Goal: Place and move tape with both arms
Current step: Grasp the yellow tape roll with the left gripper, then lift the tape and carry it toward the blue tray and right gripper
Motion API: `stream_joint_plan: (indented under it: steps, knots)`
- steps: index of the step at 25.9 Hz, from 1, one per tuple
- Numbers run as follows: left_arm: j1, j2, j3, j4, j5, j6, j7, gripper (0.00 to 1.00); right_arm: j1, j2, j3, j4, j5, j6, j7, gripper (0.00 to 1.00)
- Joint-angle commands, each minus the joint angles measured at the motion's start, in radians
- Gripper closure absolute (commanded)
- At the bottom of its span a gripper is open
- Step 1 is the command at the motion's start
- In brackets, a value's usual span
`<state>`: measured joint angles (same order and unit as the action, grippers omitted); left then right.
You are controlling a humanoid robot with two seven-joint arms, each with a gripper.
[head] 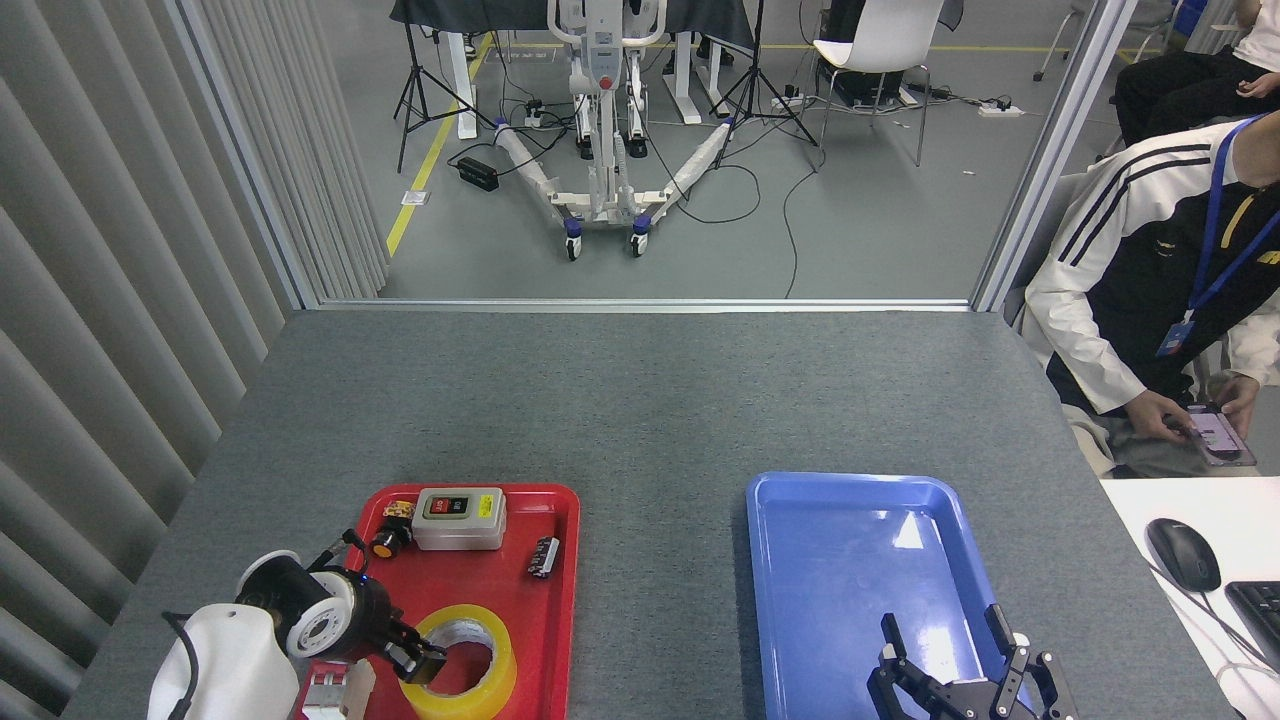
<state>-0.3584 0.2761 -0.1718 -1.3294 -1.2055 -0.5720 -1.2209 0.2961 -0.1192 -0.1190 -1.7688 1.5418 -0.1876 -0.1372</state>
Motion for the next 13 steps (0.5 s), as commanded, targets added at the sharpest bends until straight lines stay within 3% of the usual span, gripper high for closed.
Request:
stream_joint_plan:
  steps: [1, 3, 4, 10, 13]
  knots:
    - [-0.004, -0.005, -0.002, 0.012, 0.014, 0.001, 0.000, 0.77, 0.000, -0.002, 0.001, 0.000, 0.000, 0.000, -0.001, 0.00]
    - [-0.004, -0.020, -0.002, 0.038, 0.049, -0.006, 0.001, 0.97, -0.003, -0.002, 0.001, 0.000, -0.002, 0.000, -0.001, 0.00]
    - [-0.005, -0.023, -0.002, 0.048, 0.090, -0.020, 0.001, 1.00, -0.003, -0.004, 0.001, 0.000, -0.002, 0.000, -0.002, 0.00]
    - [-0.057, -0.020, 0.002, 0.127, 0.362, -0.206, 0.034, 1.00, 0.032, -0.048, 0.009, 0.000, -0.002, -0.049, -0.009, 0.00]
    - [-0.057, -0.008, 0.002, 0.119, 0.526, -0.213, 0.127, 1.00, 0.041, -0.050, 0.001, 0.000, 0.000, -0.070, -0.009, 0.00]
